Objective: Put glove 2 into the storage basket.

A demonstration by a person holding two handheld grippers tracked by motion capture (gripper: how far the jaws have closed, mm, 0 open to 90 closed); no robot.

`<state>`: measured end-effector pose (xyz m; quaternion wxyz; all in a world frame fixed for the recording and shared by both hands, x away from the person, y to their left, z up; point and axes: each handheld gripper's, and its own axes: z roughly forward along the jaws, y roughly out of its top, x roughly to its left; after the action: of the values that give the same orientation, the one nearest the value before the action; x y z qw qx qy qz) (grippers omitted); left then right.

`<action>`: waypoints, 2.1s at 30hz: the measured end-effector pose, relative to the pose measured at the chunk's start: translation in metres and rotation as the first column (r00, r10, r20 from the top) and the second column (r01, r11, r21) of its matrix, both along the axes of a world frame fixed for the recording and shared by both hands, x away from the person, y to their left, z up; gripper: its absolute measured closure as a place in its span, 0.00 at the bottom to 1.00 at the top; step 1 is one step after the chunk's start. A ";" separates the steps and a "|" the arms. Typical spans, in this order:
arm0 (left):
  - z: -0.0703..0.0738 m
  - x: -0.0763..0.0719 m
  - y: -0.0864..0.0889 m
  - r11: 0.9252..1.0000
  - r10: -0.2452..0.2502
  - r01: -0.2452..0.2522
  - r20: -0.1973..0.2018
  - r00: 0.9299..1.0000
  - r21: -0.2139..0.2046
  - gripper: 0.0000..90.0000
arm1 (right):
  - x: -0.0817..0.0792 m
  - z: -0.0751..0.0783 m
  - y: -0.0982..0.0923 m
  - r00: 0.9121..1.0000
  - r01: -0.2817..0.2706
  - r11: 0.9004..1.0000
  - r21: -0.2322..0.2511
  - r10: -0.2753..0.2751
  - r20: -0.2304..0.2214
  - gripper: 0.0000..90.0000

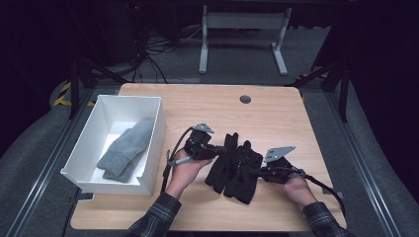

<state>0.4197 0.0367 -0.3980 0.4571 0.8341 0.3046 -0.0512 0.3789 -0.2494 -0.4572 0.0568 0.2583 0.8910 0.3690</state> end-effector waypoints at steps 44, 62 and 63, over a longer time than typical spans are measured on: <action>-0.038 -0.014 -0.086 0.988 -0.144 0.147 -0.059 0.988 0.047 0.96 | 0.007 0.000 -0.016 0.999 0.047 0.999 -0.024 -0.047 0.024 1.00; -0.047 -0.029 -0.099 0.970 -0.226 0.231 -0.072 0.972 0.071 1.00 | 0.015 0.004 -0.048 0.969 0.222 0.973 -0.057 -0.215 0.119 0.58; -0.050 -0.029 -0.100 0.969 -0.227 0.233 -0.076 0.971 0.081 1.00 | 0.015 0.003 -0.048 0.968 0.228 0.972 -0.063 -0.219 0.125 0.55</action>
<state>0.3911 -0.0638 -0.4477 0.3998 0.8813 0.2227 -0.1176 0.3939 -0.2978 -0.4539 0.1602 0.3325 0.8649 0.3402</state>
